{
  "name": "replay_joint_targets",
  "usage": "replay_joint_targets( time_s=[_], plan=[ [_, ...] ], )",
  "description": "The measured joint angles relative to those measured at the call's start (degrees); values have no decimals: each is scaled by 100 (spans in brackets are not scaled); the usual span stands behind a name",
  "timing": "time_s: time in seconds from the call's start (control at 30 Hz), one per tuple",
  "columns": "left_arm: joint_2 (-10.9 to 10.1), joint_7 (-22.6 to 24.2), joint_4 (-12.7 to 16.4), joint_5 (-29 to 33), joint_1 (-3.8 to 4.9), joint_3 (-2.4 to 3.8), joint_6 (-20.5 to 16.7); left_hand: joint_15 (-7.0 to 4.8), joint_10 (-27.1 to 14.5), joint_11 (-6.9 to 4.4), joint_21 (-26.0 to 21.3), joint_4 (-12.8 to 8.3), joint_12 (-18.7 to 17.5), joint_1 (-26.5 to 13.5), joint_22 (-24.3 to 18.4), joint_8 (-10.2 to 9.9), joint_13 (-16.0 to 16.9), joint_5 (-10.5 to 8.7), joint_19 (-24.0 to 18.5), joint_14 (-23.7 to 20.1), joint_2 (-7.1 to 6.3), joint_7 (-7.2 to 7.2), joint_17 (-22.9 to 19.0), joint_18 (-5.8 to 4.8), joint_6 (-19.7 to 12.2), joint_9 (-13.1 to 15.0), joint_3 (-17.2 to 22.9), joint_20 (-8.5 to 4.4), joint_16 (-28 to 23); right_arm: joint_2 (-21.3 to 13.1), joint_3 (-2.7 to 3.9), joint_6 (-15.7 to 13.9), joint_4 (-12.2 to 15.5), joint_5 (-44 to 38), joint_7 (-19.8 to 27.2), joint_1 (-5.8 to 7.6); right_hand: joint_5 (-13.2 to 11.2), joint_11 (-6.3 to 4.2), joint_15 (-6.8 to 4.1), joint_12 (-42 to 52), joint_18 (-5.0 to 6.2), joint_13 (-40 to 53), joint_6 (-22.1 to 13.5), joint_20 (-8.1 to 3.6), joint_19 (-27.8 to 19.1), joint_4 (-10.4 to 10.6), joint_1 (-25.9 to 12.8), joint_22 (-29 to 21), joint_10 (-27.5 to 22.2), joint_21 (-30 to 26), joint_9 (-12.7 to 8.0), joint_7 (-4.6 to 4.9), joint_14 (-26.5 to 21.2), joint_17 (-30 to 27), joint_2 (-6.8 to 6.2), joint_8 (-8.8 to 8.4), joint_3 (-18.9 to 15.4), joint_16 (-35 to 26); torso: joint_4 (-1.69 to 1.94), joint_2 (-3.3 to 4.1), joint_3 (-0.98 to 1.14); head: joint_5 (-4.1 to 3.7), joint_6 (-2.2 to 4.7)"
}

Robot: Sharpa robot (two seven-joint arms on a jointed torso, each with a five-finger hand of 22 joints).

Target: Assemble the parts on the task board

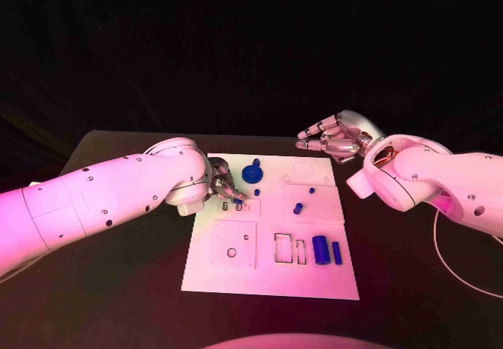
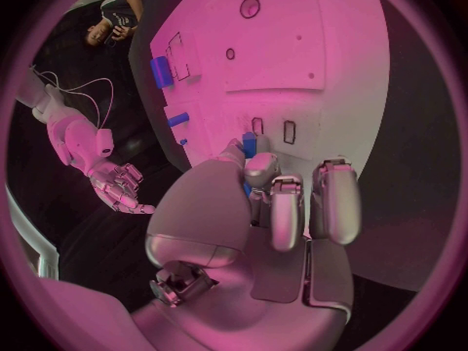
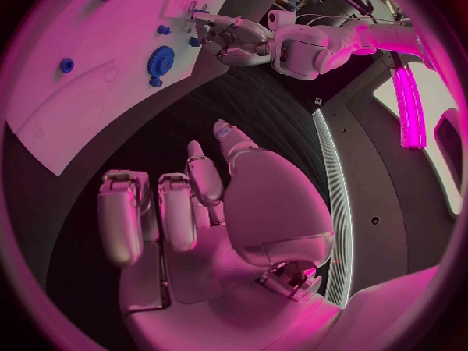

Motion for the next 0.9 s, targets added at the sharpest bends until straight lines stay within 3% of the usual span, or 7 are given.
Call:
replay_joint_targets(
  time_s=[0.4,0.9],
  plan=[
    [-50,-3,11,-227,-97,-11,-93,0,0,0,0,-24,0,-273,-1,64,-26,-3,0,0,-361,1,0,0,2,119,829,0,0,7,-2,48,-12,3,3,-5,0,0,0,0,0,0,0,0,0,0,0,-1,0,0,0,0,0,-1,0,0,0,0,-3,-3,-9,37,-21],
    [21,13,40,-358,-143,8,69,0,-2,2,0,-15,0,-372,-1,73,-43,-6,0,0,-459,3,1,0,6,145,998,0,0,22,-4,84,-13,4,6,-8,0,0,0,0,0,0,0,0,0,0,0,-2,0,0,0,0,0,-2,0,0,0,0,-14,7,-10,48,-59]
  ],
)
